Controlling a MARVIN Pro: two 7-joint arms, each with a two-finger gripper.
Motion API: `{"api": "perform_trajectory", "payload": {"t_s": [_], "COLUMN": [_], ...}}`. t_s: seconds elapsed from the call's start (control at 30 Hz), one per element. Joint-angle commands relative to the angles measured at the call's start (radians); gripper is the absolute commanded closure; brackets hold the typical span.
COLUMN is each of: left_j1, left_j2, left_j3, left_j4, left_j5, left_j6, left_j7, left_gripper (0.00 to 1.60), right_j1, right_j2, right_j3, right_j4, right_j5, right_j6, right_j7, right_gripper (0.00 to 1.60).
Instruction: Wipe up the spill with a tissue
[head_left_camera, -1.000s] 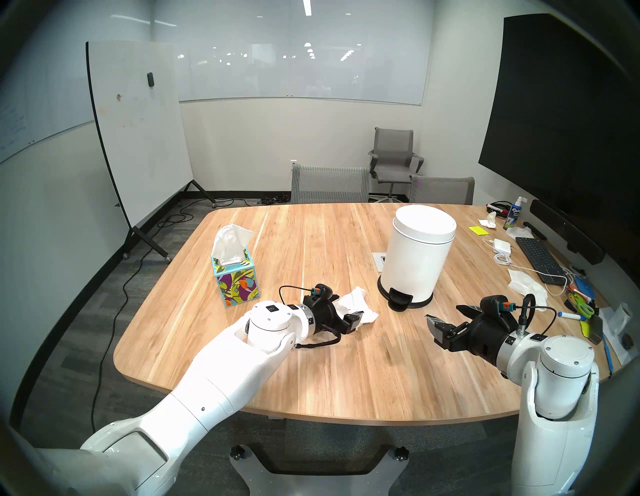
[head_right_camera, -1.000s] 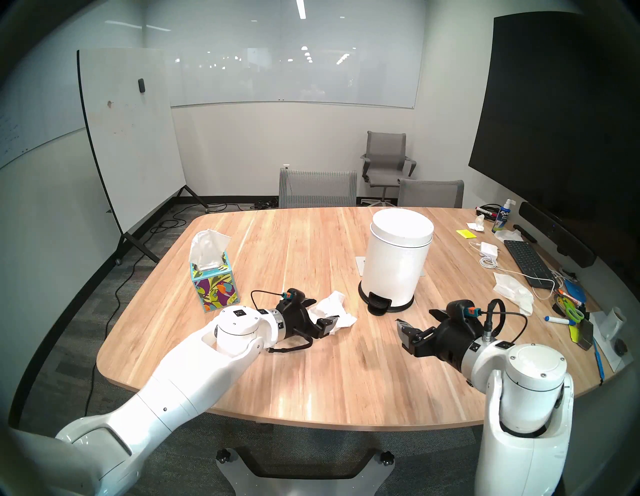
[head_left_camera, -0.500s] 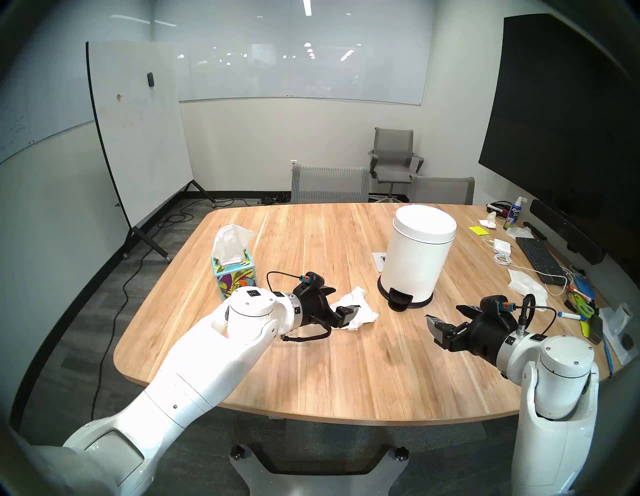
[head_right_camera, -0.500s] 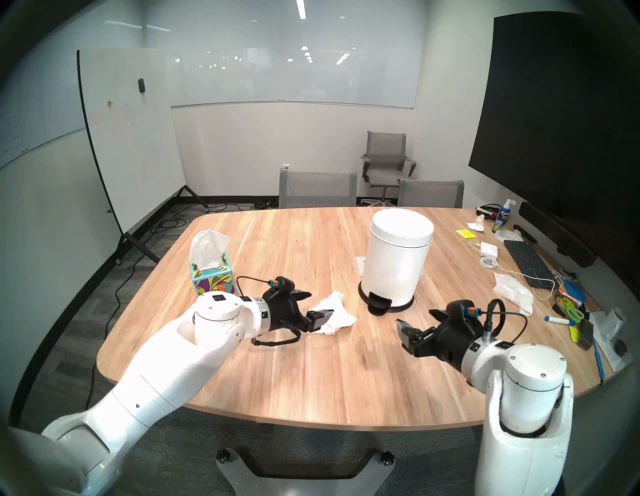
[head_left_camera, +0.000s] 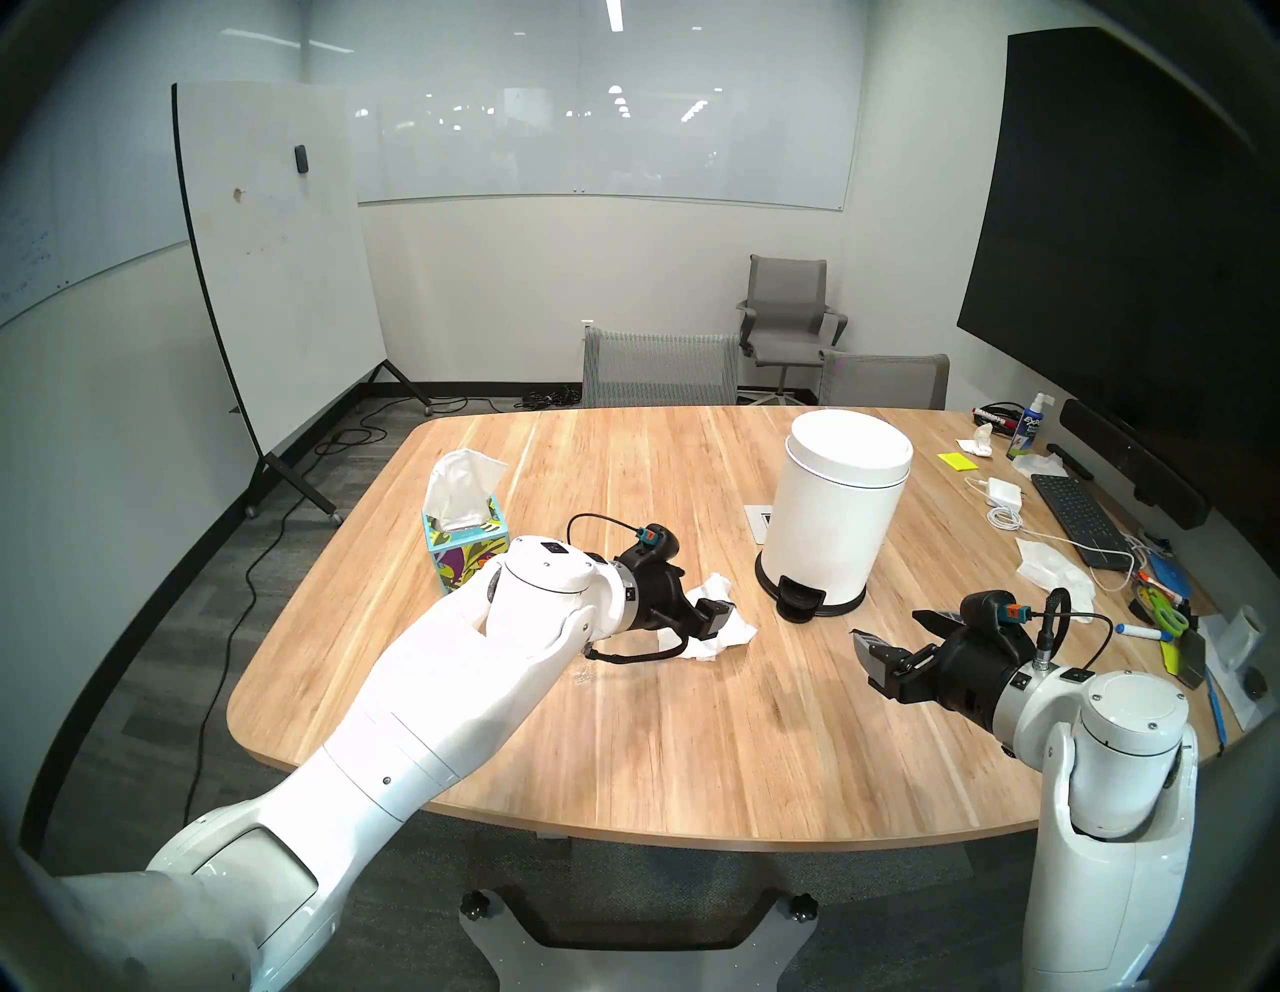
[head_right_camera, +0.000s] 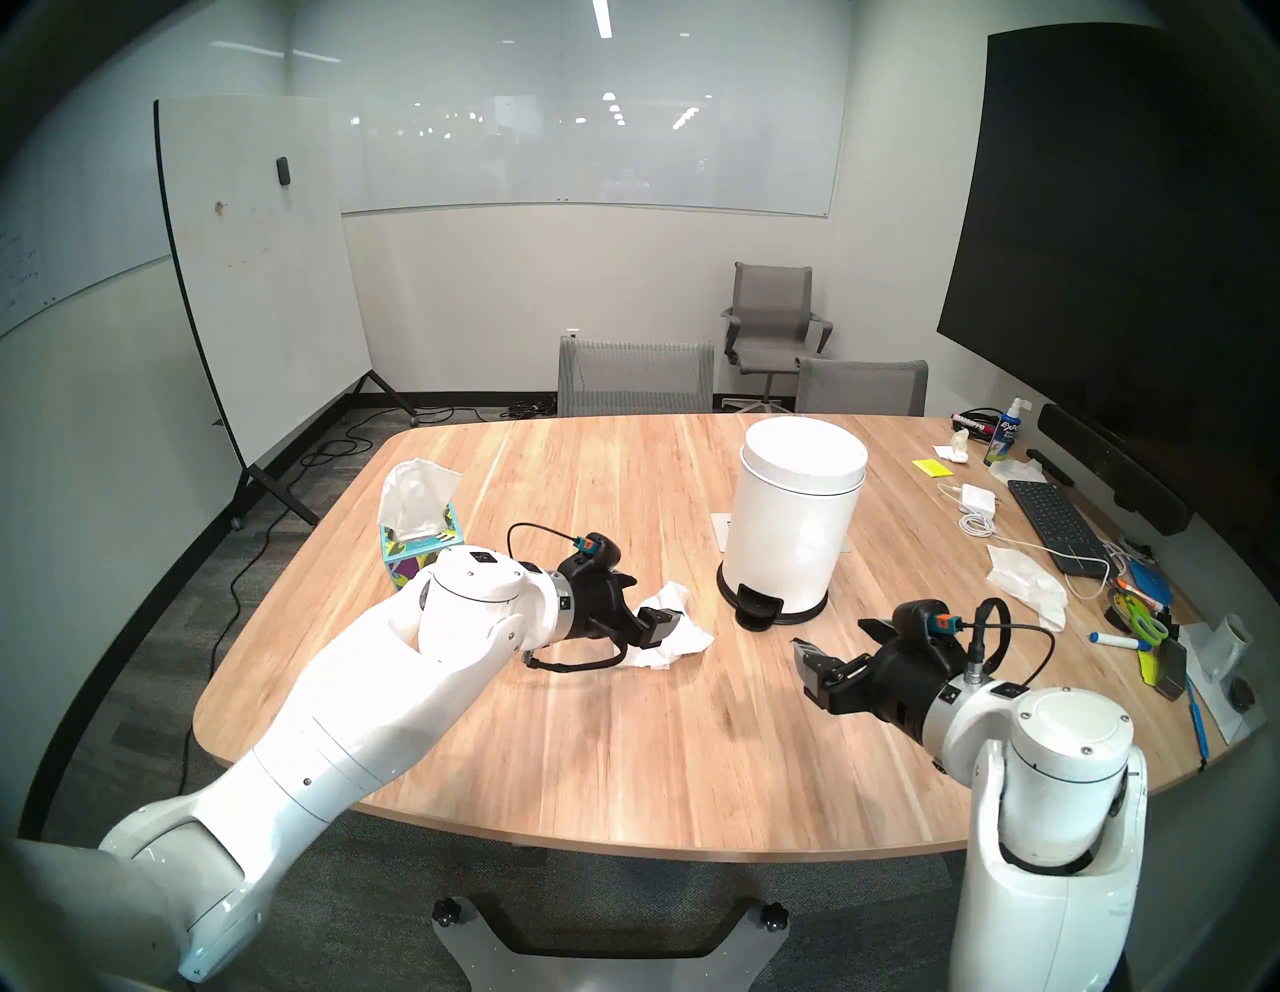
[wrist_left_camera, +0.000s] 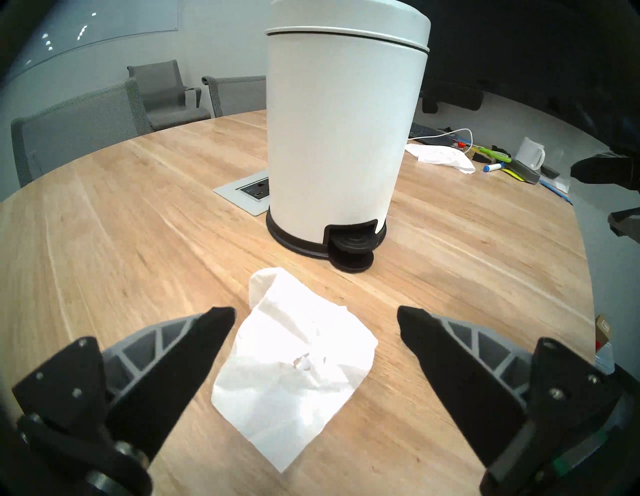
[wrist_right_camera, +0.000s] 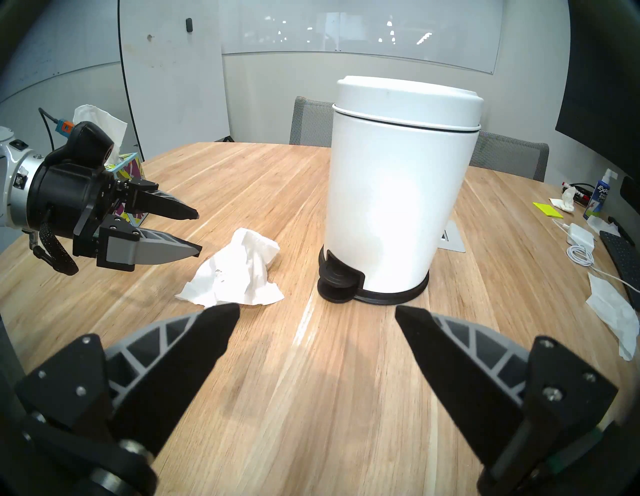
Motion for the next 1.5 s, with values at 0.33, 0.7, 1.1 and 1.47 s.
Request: {"api": "perform_trajectory", "payload": {"t_s": [0.33, 0.7, 1.1, 1.47], "left_j1": [-0.137, -0.162, -0.166, -0.151], "left_j2": [-0.133, -0.182, -0.186, -0.164], "left_j3": [0.044, 0.079, 0.099, 0.101], "left_j4": [0.156, 0.228, 0.274, 0.279], "left_j5": [0.007, 0.022, 0.03, 0.035], "left_j6": [0.052, 0.033, 0.003, -0.016], "left_j7": [0.022, 0.049, 0.061, 0.056], "left_gripper": [0.0, 0.0, 0.32, 0.93], "right_j1": [0.002, 0.002, 0.001, 0.001], "right_j2": [0.001, 0.001, 0.001, 0.001], "right_j3": [0.002, 0.002, 0.003, 0.003], "right_j4": [-0.02, -0.02, -0.021, -0.021], "right_j5": [0.001, 0.001, 0.001, 0.001], "right_j6": [-0.001, -0.001, -0.001, 0.0], "right_j7": [0.0, 0.0, 0.0, 0.0], "right_gripper": [0.0, 0.0, 0.0, 0.0]}}
